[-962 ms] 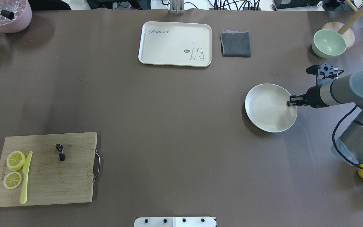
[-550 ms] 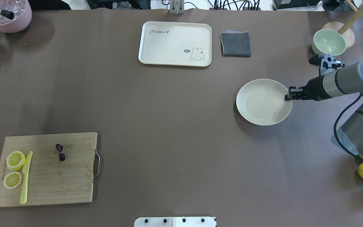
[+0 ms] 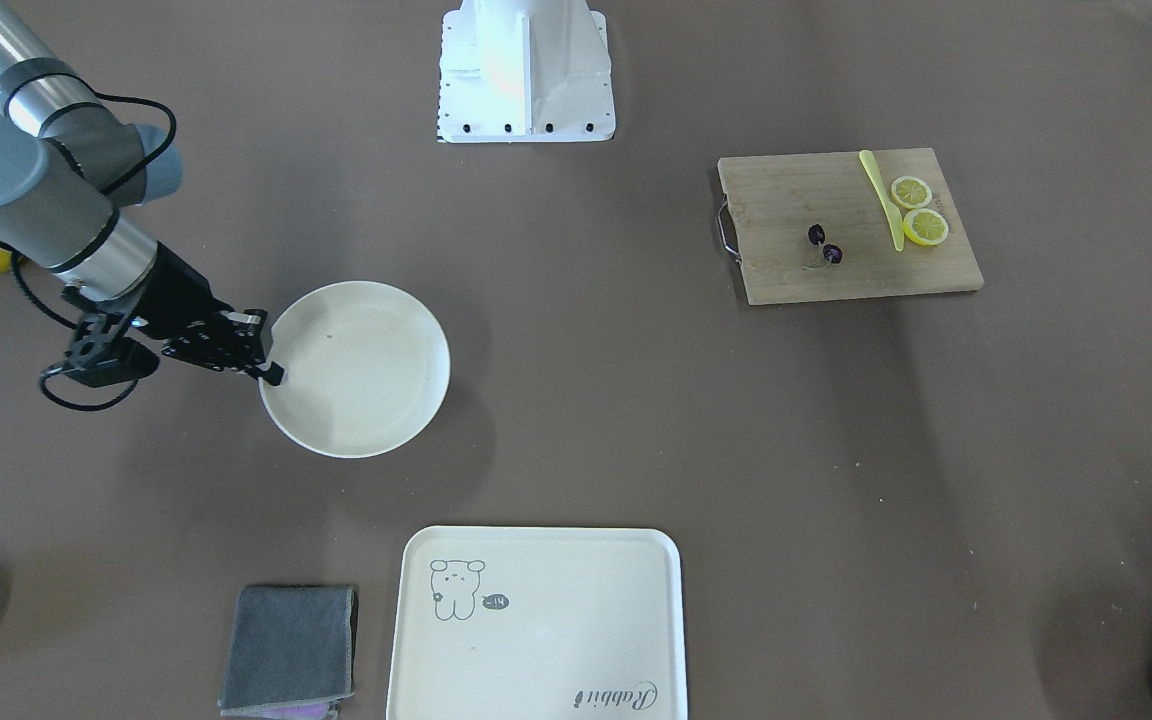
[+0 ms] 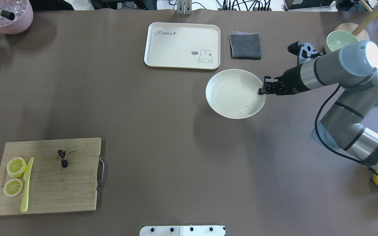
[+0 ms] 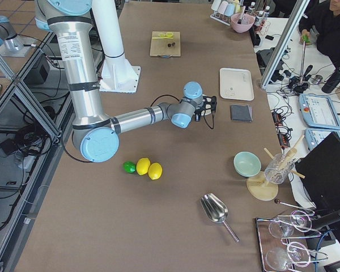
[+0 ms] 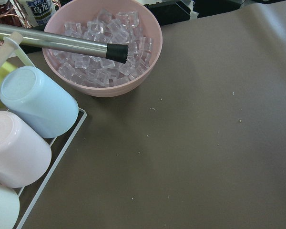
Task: Place red cherry on plate
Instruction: 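Drag the white plate toward the table center with the right gripper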
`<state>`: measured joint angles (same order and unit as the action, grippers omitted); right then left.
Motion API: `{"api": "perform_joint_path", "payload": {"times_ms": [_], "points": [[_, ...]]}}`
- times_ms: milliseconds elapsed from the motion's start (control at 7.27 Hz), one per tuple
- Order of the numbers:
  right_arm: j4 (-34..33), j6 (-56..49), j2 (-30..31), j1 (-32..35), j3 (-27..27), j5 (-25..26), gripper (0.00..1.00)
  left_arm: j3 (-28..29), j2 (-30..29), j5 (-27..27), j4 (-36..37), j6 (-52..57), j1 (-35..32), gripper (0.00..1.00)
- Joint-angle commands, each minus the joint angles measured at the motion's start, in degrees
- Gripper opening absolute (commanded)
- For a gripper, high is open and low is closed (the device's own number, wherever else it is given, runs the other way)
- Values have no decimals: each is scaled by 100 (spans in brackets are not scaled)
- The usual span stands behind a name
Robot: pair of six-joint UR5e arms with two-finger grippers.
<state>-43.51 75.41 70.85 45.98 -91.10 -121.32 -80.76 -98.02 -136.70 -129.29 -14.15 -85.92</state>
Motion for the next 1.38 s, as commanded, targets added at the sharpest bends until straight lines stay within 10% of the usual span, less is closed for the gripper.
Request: {"api": "perform_joint_path", "payload": {"times_ms": [0, 688, 825, 962, 1238], "points": [[1, 192, -615, -815, 259, 904, 0, -1, -6, 3, 35, -17, 5, 97], [9, 237, -1021, -1635, 655, 1945, 0, -297, -155, -40, 1, -854, 136, 97], [1, 264, -1047, -1644, 638, 1946, 25, -656, -164, 11, 26, -1487, 607, 97], [1, 273, -1047, -1679, 638, 1963, 80, -782, -312, 212, 18, -2007, 951, 97], [1, 290, -1039, -1662, 577, 1999, 99, -1124, -524, 792, 17, -2922, 1724, 97]]}}
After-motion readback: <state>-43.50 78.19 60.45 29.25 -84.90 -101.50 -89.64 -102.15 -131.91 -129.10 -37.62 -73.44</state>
